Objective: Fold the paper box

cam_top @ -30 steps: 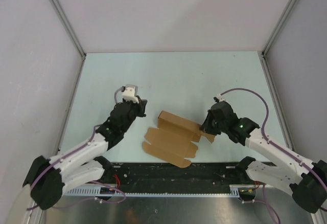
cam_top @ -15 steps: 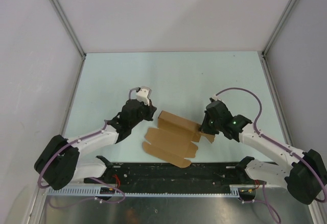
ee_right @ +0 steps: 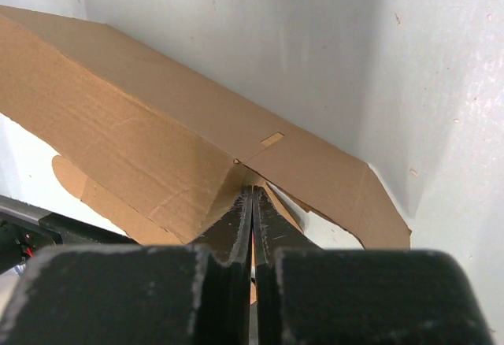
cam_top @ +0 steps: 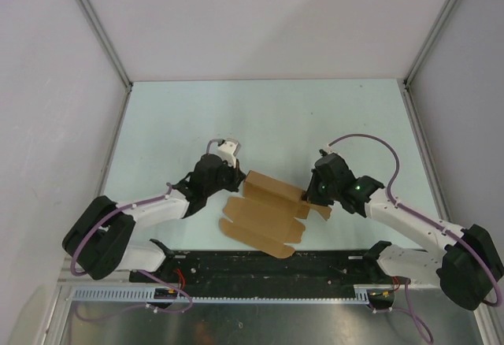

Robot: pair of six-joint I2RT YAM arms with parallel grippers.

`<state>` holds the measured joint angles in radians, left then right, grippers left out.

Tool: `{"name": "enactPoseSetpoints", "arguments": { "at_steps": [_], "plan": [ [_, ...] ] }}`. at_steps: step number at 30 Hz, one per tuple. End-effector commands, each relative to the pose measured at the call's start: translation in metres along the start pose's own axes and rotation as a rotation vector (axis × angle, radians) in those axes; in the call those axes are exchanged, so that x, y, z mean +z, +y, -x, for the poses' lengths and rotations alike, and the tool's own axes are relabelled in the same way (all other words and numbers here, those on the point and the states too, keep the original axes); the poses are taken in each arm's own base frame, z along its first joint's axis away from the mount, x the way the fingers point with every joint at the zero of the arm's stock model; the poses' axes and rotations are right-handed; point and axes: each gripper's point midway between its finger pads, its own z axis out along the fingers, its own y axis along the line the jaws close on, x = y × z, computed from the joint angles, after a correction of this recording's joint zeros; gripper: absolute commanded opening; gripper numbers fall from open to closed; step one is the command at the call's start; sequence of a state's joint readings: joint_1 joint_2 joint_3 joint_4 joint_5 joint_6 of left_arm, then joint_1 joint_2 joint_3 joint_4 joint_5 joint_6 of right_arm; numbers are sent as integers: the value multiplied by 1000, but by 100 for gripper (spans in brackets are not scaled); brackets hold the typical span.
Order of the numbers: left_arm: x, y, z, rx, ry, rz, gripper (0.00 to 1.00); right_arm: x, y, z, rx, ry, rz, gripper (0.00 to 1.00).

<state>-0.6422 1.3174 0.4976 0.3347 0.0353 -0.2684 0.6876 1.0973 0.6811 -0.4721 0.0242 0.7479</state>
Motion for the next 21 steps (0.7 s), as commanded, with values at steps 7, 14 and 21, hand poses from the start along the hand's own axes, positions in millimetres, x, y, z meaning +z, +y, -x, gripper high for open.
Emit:
{"name": "enactPoseSetpoints", "arguments": {
  "at_steps": [7,14,21],
  "plan": [
    [-4,-13,13,-4,-51,-69,0,0,31,15,5,-55,101,0],
    [-11,-18,5,-25,-47,-102,0,6,30,17,-5,-57,99,0],
    [-19,-21,-3,-45,-48,-114,0,13,34,20,-11,-67,108,0]
  ]
}}
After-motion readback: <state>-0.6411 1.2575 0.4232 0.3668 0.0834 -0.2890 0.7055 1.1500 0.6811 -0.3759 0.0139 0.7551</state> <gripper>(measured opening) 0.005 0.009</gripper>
